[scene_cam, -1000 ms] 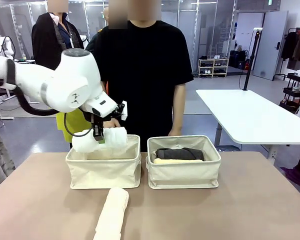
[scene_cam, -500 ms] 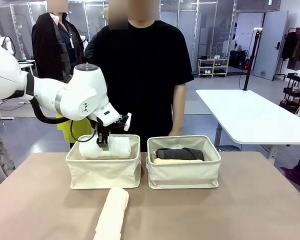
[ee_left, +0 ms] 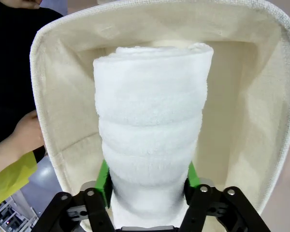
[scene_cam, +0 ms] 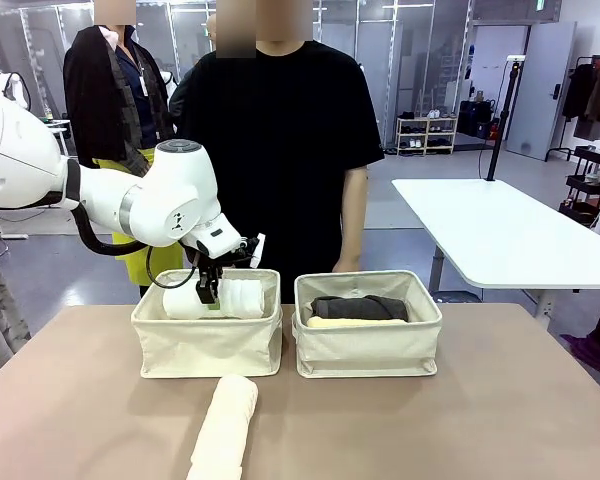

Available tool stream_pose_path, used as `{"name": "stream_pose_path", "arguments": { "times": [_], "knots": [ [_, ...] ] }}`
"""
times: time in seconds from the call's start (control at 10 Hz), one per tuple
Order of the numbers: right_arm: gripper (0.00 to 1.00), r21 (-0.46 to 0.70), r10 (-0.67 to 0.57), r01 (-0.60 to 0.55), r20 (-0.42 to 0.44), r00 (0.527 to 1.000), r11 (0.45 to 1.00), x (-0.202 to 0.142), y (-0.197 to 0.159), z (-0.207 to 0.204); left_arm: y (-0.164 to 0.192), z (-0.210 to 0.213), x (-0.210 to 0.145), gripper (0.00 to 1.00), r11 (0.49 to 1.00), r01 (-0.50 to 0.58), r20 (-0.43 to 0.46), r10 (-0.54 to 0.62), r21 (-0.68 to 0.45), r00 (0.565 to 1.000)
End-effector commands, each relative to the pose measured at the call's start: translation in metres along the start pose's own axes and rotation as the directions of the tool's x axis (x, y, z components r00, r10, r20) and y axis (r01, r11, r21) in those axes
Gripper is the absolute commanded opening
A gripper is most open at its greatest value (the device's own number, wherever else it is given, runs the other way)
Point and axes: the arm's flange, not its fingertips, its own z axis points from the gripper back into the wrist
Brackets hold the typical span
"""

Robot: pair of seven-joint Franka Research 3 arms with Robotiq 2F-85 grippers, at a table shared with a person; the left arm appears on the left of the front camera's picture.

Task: Divide the towels into two baskets.
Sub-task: Pick up one hotel-folded towel from the bottom of the table and place it in the Fabric basket indicated by the person.

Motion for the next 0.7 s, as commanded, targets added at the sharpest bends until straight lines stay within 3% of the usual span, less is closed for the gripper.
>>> {"name": "stream_pose_path", "arguments": {
  "times": [0.0,0.4,0.6],
  "knots": [
    [1.00,-0.008,-0.005,0.005,-0.009,1.000,1.000,-0.0017,0.0041,0.0010,0.0043,0.0046,-0.0021,1.00,1.000,0.001,0.018,-0.001,0.010,1.000],
    [1.00,-0.008,-0.005,0.005,-0.009,1.000,1.000,-0.0017,0.0041,0.0010,-0.0032,0.0112,-0.0042,1.00,1.000,0.000,0.039,-0.001,0.013,0.999],
    [1.00,-0.008,-0.005,0.005,-0.009,1.000,1.000,-0.0017,0.0041,0.0010,0.0021,0.0026,0.0004,1.00,1.000,-0.002,0.003,0.002,0.006,1.000]
  ]
}}
